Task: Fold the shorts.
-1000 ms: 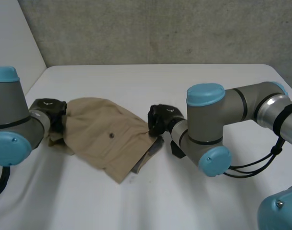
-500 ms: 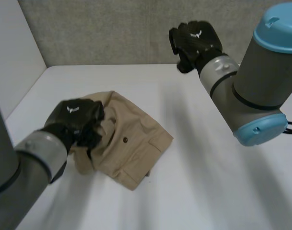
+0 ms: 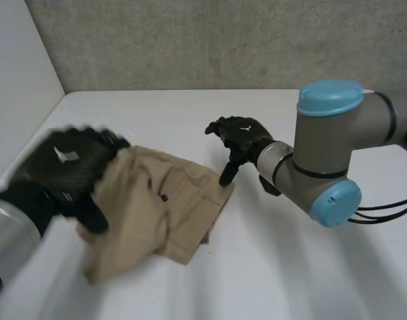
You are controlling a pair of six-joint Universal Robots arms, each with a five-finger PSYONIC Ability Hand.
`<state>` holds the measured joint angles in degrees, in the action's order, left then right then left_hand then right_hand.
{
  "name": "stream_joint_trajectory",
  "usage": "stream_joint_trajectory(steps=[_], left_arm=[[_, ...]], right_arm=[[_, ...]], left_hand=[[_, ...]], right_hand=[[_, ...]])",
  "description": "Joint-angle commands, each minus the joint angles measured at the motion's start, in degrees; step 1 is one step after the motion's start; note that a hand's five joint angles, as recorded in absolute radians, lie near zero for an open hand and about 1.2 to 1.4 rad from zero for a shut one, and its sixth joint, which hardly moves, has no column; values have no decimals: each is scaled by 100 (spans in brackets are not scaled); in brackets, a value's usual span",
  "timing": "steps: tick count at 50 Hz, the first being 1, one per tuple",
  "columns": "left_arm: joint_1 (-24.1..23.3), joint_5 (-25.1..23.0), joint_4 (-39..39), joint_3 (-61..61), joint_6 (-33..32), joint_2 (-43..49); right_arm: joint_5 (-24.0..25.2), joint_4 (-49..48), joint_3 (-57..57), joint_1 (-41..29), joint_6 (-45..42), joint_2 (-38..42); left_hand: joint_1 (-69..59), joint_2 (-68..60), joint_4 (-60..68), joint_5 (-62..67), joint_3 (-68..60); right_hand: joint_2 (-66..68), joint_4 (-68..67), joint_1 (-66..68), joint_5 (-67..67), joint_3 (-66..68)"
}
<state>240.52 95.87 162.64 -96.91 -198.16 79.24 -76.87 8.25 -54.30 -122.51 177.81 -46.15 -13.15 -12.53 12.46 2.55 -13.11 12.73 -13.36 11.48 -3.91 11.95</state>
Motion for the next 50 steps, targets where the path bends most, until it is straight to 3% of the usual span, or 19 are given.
stream_joint_trajectory(steps=[1,6,13,19,26,30,34,42,47,48,50], left_arm=[[680,-95,206,313,76,-40],[864,-271,469,339,216,354],[1356,-297,971,664,269,1198],[1656,-306,980,1586,269,2490],[1910,-727,295,2413,269,3791],[2077,-1219,-136,2659,269,4090],[2218,-1404,-268,2870,269,4389],[2245,-1440,-286,3108,234,4802],[2245,-1457,-488,3134,138,5014],[2236,-1457,-540,3160,77,5049],[2218,-1422,-567,3213,6,5049]], right_arm=[[146,-26,700,-36,1158,1027],[94,-8,1166,-133,1168,1643],[-29,-8,1193,-151,1159,1530],[-170,-8,1053,-239,993,1363],[-205,1,859,-353,413,1301],[-232,9,833,-406,245,1310],[-354,9,894,-415,166,1336],[-530,9,991,-415,52,1336],[-530,18,982,-423,-115,1345],[-530,18,982,-423,-211,1345],[-530,18,982,-423,-308,1345]], left_hand=[[176,114,-107,-116,171],[159,97,-90,-99,155],[59,-4,11,1,54],[58,-4,11,2,54],[25,-38,45,35,20],[8,-54,61,52,3],[-109,-172,178,169,-114],[-1422,-1484,1491,1482,-1426],[-1991,-2054,2061,2051,-1996],[-3176,-3239,3245,3236,-3181],[-5381,-5443,5450,5440,-5385]], right_hand=[[-197,261,-73,316,-120],[324,-260,448,-205,401],[894,-830,1019,-775,971],[1804,-1740,1928,-1685,1881],[3250,-3187,3375,-3132,3328],[3218,-3155,3343,-3099,3296],[2899,-2835,3024,-2780,2976],[2830,-2767,2955,-2712,2908],[4995,-4931,5119,-4876,5072],[6166,-6103,6291,-6048,6244],[6727,-6664,6852,-6609,6805]])
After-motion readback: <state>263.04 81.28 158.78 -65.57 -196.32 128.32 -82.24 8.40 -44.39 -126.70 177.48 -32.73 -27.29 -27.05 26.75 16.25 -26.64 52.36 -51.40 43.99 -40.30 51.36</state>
